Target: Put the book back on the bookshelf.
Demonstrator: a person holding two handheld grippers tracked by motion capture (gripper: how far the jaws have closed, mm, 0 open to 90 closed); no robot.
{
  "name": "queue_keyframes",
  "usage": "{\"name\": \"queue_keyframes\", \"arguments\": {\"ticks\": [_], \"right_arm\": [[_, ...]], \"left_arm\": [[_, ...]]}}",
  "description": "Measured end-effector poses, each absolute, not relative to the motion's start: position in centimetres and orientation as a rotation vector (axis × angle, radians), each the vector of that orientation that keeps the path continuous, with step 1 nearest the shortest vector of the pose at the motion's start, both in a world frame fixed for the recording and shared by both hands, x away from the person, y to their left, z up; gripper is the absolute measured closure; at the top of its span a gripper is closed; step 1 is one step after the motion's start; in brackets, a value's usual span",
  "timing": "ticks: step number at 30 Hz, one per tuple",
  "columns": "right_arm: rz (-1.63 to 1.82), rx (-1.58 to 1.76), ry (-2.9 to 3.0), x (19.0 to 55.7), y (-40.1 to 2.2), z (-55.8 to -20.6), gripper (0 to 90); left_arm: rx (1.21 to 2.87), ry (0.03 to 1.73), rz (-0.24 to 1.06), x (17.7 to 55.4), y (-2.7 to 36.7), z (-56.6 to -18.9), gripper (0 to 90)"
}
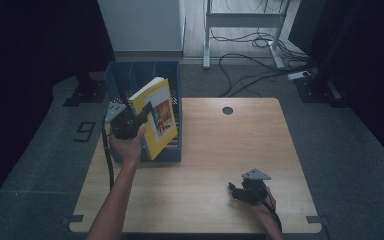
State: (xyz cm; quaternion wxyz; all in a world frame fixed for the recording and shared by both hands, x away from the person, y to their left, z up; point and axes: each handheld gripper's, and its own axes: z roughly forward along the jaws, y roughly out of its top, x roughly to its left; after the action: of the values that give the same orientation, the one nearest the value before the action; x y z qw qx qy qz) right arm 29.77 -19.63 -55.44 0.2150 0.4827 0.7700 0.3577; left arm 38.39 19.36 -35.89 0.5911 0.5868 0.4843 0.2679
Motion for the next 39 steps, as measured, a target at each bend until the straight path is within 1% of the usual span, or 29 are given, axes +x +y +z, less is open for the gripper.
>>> {"name": "queue_keyframes", "arguments": {"ticks": [16,29,39], "right_arm": [[0.993,1.339,2.132,29.8,-19.6,-55.5,27.2],[0.992,1.342,2.13,29.9,-19.7,-55.4,27.1],[0.992,1.34,2.131,29.9,-19.7,-55.5,27.1]], "left_arm": [[1.374,1.156,0.673,40.1,18.8,-35.9,75.4],[1.369,1.199,0.647,41.5,18.3,-36.5,75.4],[1.378,1.226,0.675,42.5,18.0,-36.9,75.4]]}}
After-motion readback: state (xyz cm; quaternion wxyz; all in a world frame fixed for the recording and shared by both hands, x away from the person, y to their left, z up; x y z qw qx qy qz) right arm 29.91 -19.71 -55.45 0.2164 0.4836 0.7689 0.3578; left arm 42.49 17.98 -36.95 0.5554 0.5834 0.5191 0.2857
